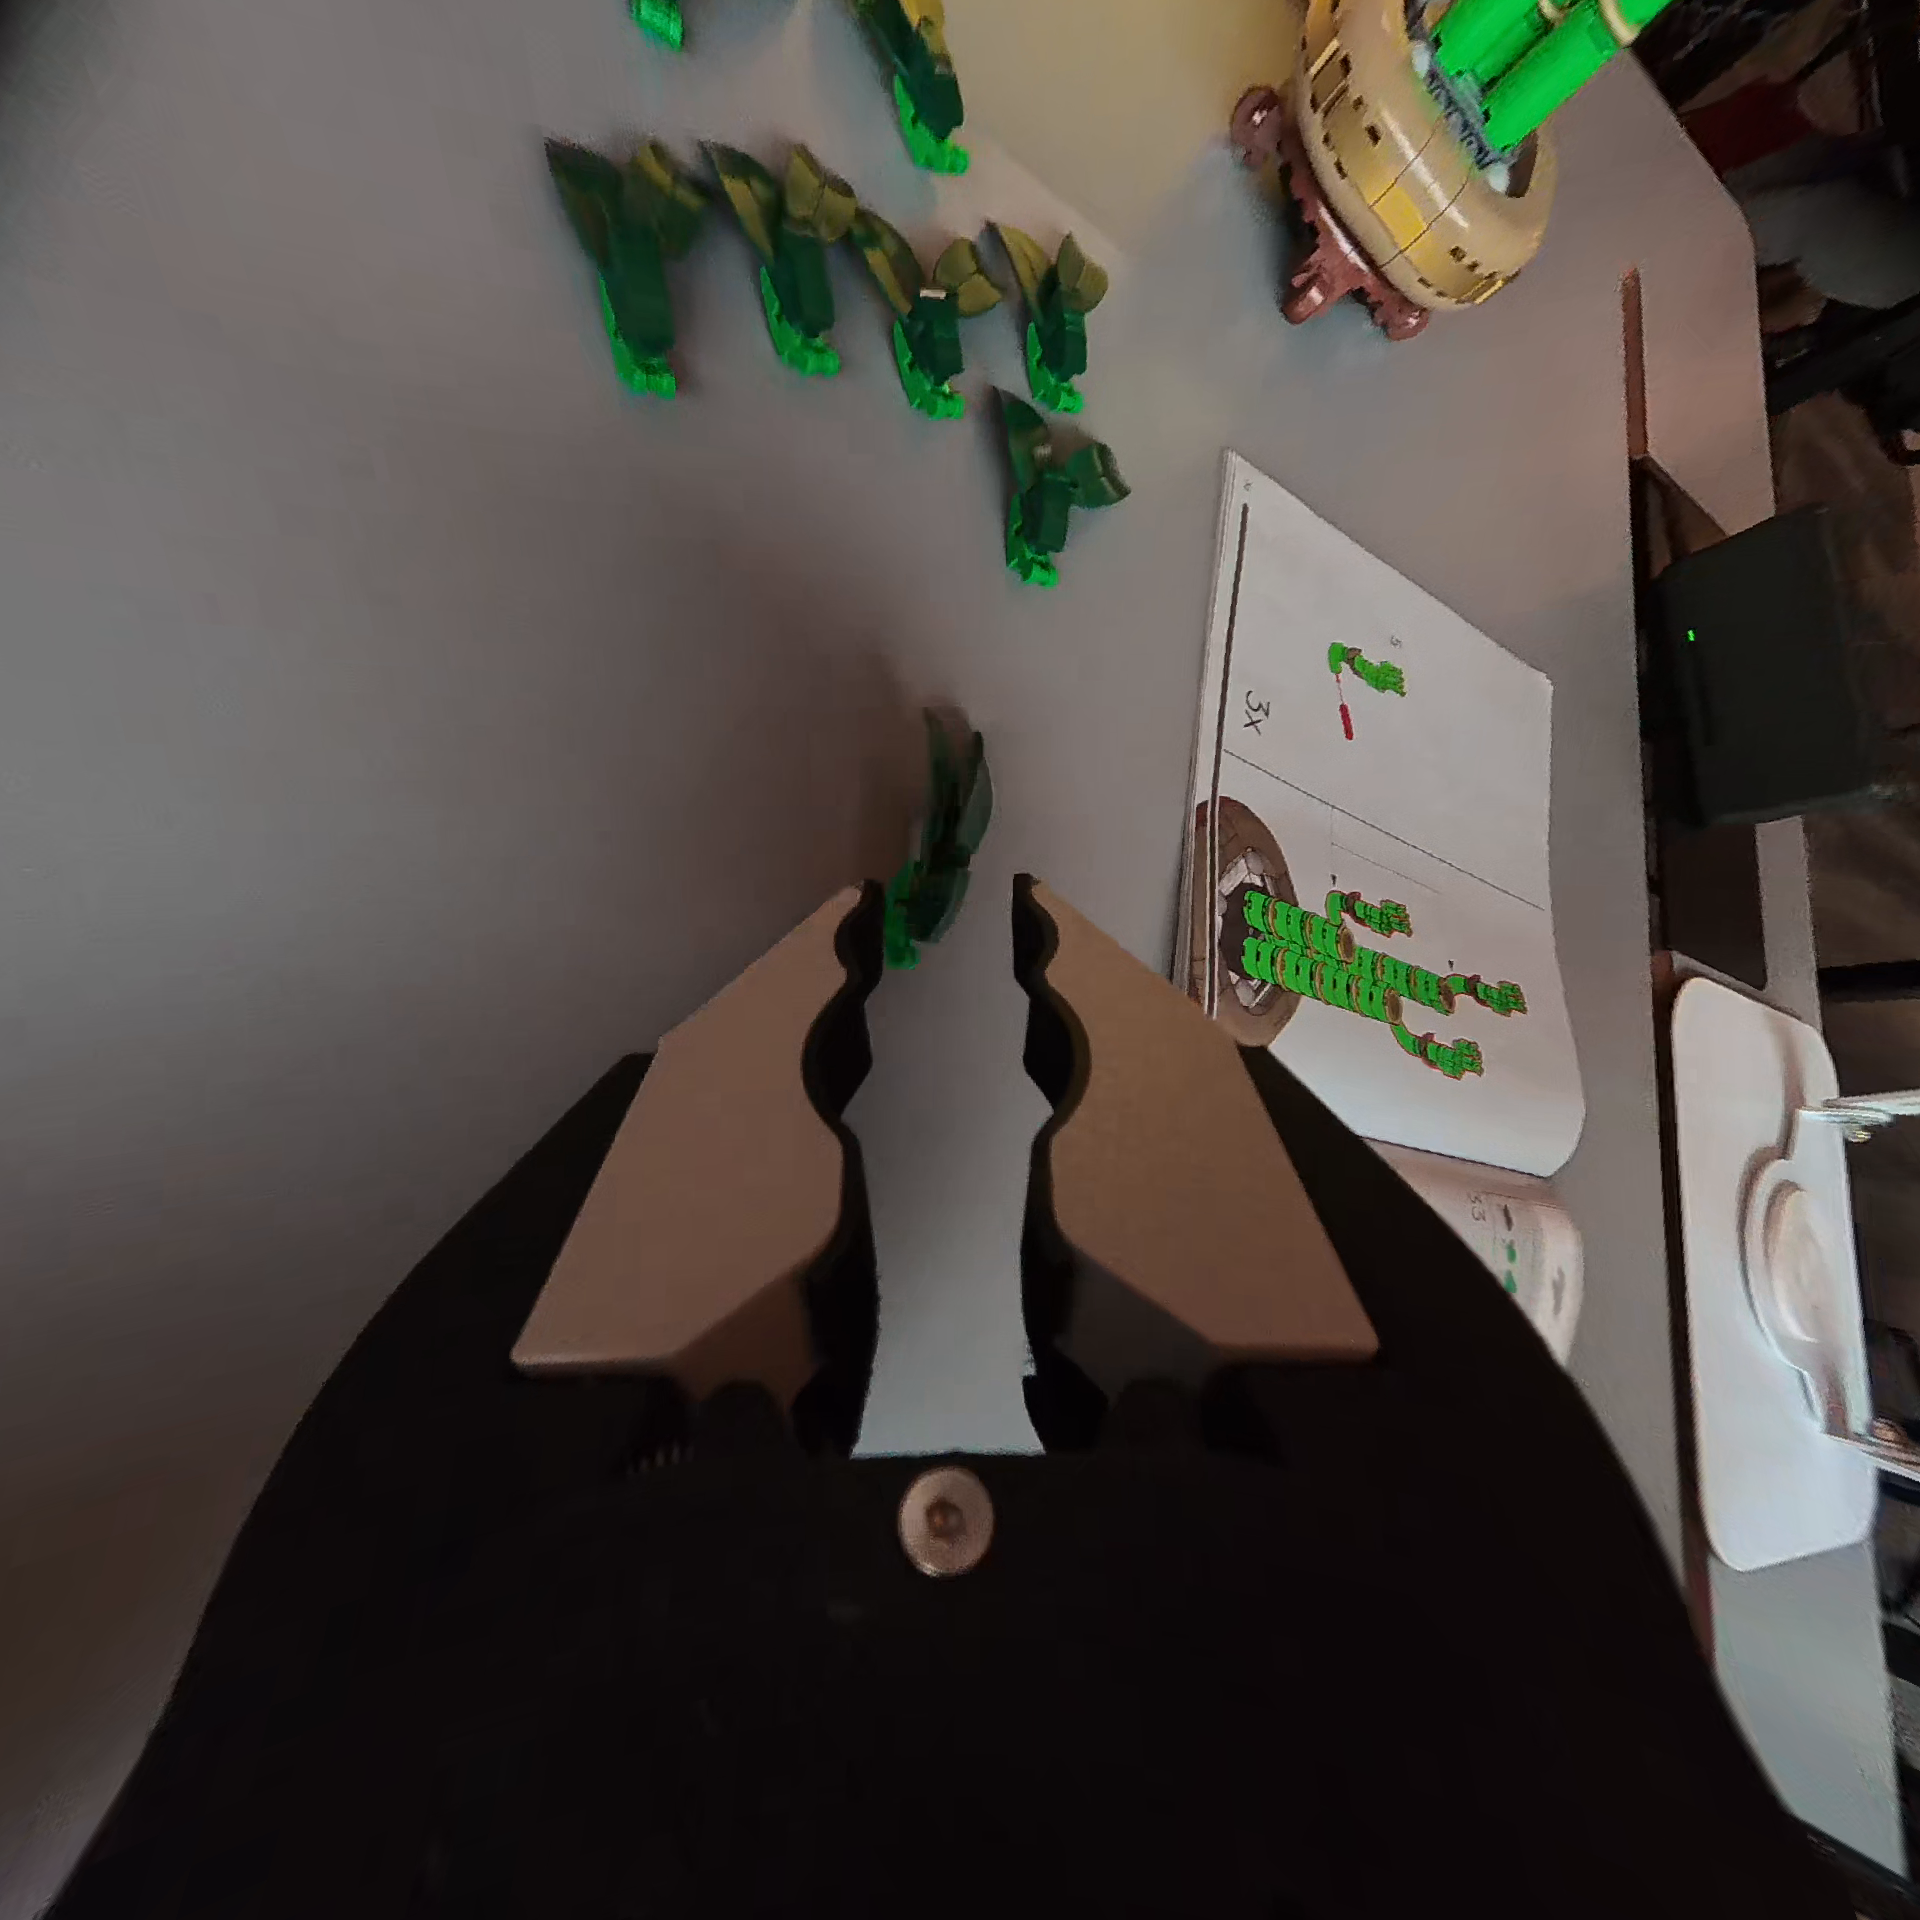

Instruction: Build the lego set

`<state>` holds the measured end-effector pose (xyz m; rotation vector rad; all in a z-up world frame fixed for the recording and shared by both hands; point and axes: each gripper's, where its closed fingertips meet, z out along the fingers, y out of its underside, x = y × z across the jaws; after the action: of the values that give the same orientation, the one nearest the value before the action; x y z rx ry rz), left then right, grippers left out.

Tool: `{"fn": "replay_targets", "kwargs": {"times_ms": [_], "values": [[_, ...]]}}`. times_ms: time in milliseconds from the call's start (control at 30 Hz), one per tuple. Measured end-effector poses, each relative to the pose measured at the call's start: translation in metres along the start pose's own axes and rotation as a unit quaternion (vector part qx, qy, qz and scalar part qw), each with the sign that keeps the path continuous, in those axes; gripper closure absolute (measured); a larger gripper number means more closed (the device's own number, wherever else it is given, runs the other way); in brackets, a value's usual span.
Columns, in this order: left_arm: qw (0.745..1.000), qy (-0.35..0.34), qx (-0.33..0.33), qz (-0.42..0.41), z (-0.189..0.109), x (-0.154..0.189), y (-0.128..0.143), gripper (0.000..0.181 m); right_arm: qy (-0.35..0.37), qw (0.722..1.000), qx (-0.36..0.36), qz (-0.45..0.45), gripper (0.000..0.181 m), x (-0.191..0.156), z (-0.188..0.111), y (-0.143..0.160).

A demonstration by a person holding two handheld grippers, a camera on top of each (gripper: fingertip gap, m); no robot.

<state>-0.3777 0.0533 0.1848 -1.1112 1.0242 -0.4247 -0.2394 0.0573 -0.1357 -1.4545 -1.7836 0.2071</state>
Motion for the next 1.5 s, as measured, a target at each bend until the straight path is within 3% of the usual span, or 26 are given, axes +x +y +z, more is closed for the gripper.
{"fn": "replay_targets", "kwargs": {"times_ms": [100,233,433,600,733,800,867,1000,1067,1167,1300,1367,1500], "values": [[0.998,-0.047,-0.038,-0.012,-0.033,-0.023,0.008,0.153,-0.008,0.999,0.033,0.037,0.158,0.007,-0.014,-0.009],[0.980,-0.143,-0.136,-0.018,-0.093,-0.065,0.043,0.153,0.027,0.994,0.087,0.059,0.158,0.030,-0.041,-0.028],[0.943,-0.221,-0.232,-0.088,-0.177,-0.108,0.095,0.149,0.128,0.977,0.165,0.031,0.159,0.078,-0.116,-0.089],[0.922,-0.238,-0.268,-0.149,-0.215,-0.120,0.136,0.148,0.197,0.967,0.161,-0.018,0.163,0.103,-0.169,-0.139],[0.911,-0.242,-0.296,-0.155,-0.231,-0.114,0.160,0.147,0.135,0.984,0.119,0.000,0.166,0.087,-0.161,-0.149],[0.914,-0.237,-0.287,-0.165,-0.233,-0.105,0.165,0.148,0.050,0.992,0.102,0.050,0.165,0.063,-0.131,-0.134],[0.921,-0.221,-0.268,-0.178,-0.230,-0.093,0.165,0.149,-0.037,0.991,0.073,0.109,0.161,0.035,-0.091,-0.098],[0.937,-0.189,-0.221,-0.196,-0.216,-0.064,0.152,0.151,-0.101,0.965,0.069,0.232,0.163,0.011,-0.031,-0.031],[0.950,-0.155,-0.195,-0.191,-0.199,-0.040,0.140,0.152,-0.127,0.952,0.092,0.263,0.158,0.000,-0.016,-0.020],[0.965,-0.095,-0.177,-0.168,-0.168,0.004,0.129,0.152,-0.143,0.953,0.028,0.265,0.151,-0.018,0.006,0.008],[0.972,-0.024,-0.174,-0.155,-0.131,0.050,0.127,0.152,-0.158,0.937,0.058,0.306,0.175,-0.015,0.011,0.006],[0.972,-0.002,-0.174,-0.160,-0.117,0.061,0.127,0.152,-0.186,0.907,0.063,0.373,0.176,-0.011,0.008,0.004],[0.971,0.030,-0.161,-0.175,-0.098,0.075,0.122,0.153,-0.274,0.799,0.177,0.504,0.176,0.012,-0.026,-0.033]]}}
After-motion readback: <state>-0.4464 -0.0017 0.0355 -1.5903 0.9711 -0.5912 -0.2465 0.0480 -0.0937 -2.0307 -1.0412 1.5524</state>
